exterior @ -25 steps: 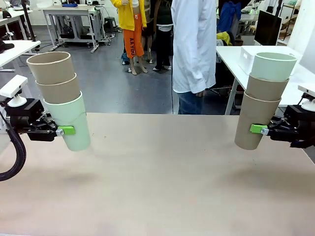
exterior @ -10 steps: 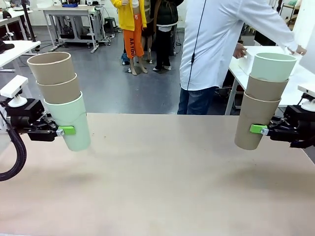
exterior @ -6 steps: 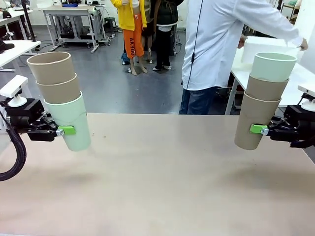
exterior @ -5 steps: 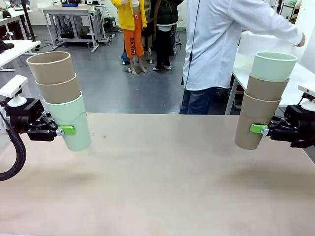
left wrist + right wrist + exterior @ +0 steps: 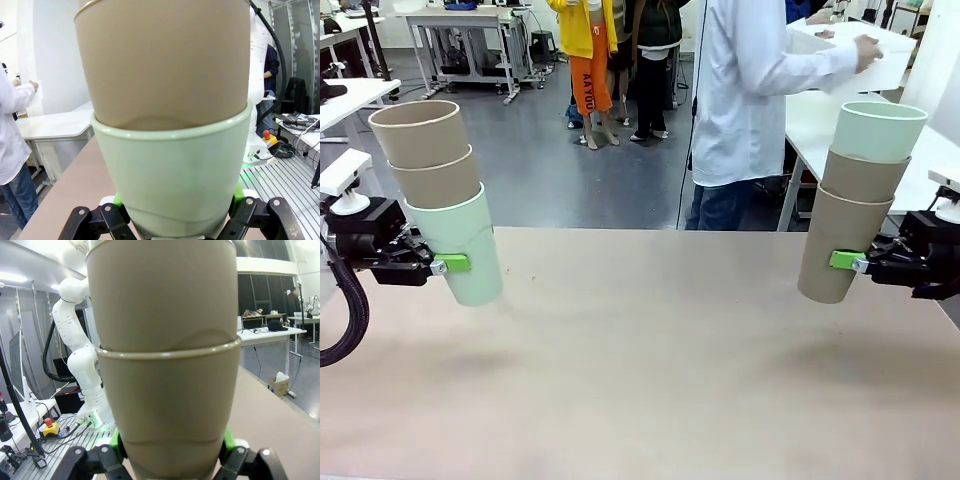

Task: Stack the cups and store them in the basket.
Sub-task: Place the stack of Reusable plastic cups into the Pantry Basket.

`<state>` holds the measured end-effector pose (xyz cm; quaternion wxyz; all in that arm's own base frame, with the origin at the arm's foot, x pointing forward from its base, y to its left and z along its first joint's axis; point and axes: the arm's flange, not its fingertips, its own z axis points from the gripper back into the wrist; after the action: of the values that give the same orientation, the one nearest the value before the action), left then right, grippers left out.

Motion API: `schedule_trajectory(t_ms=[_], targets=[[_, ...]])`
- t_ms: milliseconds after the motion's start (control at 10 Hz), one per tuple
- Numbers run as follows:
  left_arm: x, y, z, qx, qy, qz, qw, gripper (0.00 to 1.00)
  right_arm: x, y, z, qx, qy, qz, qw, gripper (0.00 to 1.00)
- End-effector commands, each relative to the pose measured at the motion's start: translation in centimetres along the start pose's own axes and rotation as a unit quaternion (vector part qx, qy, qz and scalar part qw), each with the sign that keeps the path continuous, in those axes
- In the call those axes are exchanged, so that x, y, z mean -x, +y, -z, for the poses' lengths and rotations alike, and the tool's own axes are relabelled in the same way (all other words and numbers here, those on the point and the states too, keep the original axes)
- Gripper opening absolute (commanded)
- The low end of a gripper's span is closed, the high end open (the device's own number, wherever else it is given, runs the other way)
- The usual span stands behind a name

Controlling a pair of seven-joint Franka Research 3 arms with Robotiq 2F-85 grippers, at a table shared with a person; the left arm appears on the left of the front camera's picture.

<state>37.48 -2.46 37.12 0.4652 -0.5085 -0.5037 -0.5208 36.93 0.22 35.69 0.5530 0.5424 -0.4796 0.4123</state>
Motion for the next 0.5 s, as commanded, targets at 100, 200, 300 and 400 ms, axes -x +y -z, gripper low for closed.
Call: schedule_trajectory(t_ms=[100,200,300,400], targets=[[-0.49,-0.16,0.10,0.000,-0.003,0.006,1.000,0.85,-0.41,-0.09,0.40,0.003,-0.003,-0.004,1.000,0.85],[-0.49,-0.16,0.10,0.000,-0.003,0.006,1.000,0.85,-0.41,-0.09,0.40,0.003,-0.003,-0.004,1.000,0.85],[-0.49,-0.16,0.10,0.000,-0.003,0.006,1.000,0.85,-0.41,-0.09,0.40,0.003,-0.003,-0.004,1.000,0.85],[-0.49,-0.16,0.10,0.000,-0.003,0.006,1.000,0.85,-0.41,-0.09,0.40,0.003,-0.003,-0.004,1.000,0.85]])
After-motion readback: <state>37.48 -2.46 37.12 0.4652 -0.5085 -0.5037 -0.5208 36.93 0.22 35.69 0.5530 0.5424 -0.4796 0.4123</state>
